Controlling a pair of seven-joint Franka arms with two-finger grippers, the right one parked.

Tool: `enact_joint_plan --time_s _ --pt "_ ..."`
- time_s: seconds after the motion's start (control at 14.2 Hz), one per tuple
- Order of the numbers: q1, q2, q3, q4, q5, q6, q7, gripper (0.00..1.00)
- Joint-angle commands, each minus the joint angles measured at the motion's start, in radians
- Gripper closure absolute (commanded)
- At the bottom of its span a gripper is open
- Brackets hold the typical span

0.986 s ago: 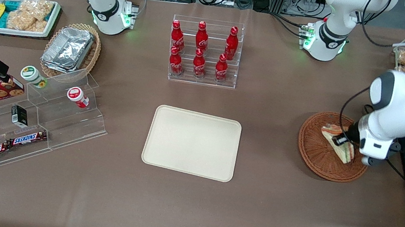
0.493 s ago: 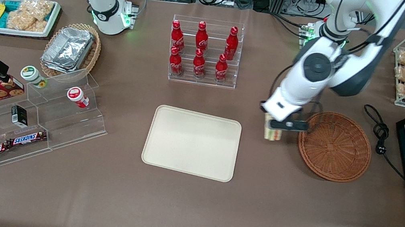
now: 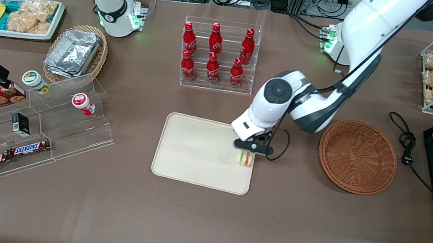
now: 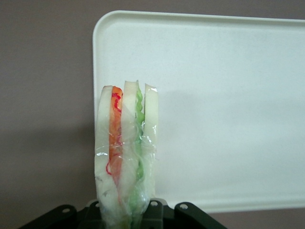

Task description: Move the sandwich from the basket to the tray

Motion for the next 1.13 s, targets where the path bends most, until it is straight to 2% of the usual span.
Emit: enact_joint_plan --time_s 0.0,0.07,0.14,0.35,0.63,0.85,0.99,1.06 --pt "-0.011 0.075 0.008 0.051 0.080 0.047 -0.043 0.94" --pt "-0.011 0.089 0.009 0.064 0.080 0.048 -0.056 0.51" --pt "-0.011 0.096 0.009 0.078 0.083 0.048 -0.073 0.02" --pt "0.000 0.061 0.009 0.093 0.079 0.048 -0.086 0.00" --pt "0.001 -0.112 0.081 0.098 0.036 0.014 -0.201 0.00" --pt "0.001 -0.231 0.139 0.116 -0.071 -0.128 -0.162 0.00" --pt "0.001 -0.275 0.179 0.179 -0.150 -0.207 -0.152 0.00" --pt "0.000 -0.285 0.218 0.222 -0.167 -0.278 -0.133 0.00"
